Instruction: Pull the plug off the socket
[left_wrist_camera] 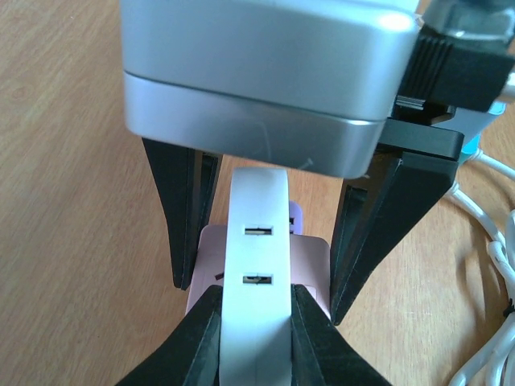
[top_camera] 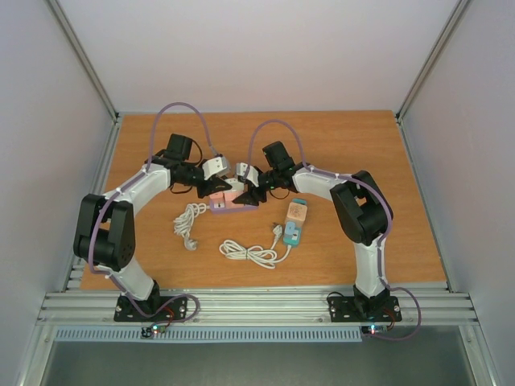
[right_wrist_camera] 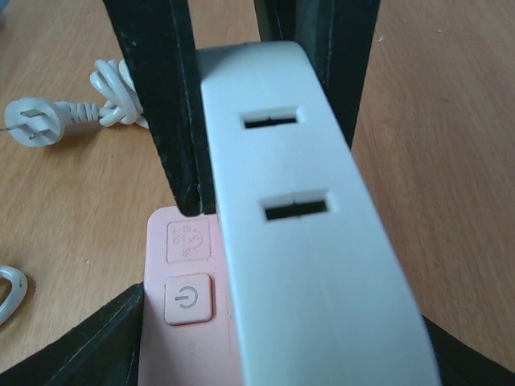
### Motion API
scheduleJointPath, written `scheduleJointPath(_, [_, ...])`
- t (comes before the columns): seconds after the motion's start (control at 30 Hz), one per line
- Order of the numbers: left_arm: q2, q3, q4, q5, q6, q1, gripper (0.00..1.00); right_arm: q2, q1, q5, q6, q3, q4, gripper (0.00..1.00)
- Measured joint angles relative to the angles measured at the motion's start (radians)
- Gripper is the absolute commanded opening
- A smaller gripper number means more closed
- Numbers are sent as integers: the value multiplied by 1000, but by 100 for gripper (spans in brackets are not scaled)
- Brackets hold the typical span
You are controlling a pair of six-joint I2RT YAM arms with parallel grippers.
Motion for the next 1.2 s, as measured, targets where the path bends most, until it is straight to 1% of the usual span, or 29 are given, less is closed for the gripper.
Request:
scheduleJointPath(0.33, [0,0,-29,29,0,14,2,-1,4,-13,-15,-7,6,56])
scheduleJointPath(0.47, [8,18,-85,46,43,20,2,-1,11,-23,-25,-8,-2,56])
scheduleJointPath(0.67, [12,24,-104,54,88,21,1,-1,11,-29,-33,-8,-7,56])
scheduleJointPath(1.2, [33,54,-134,73,27,26,1,-1,10,-31,-36,-8,-7,56])
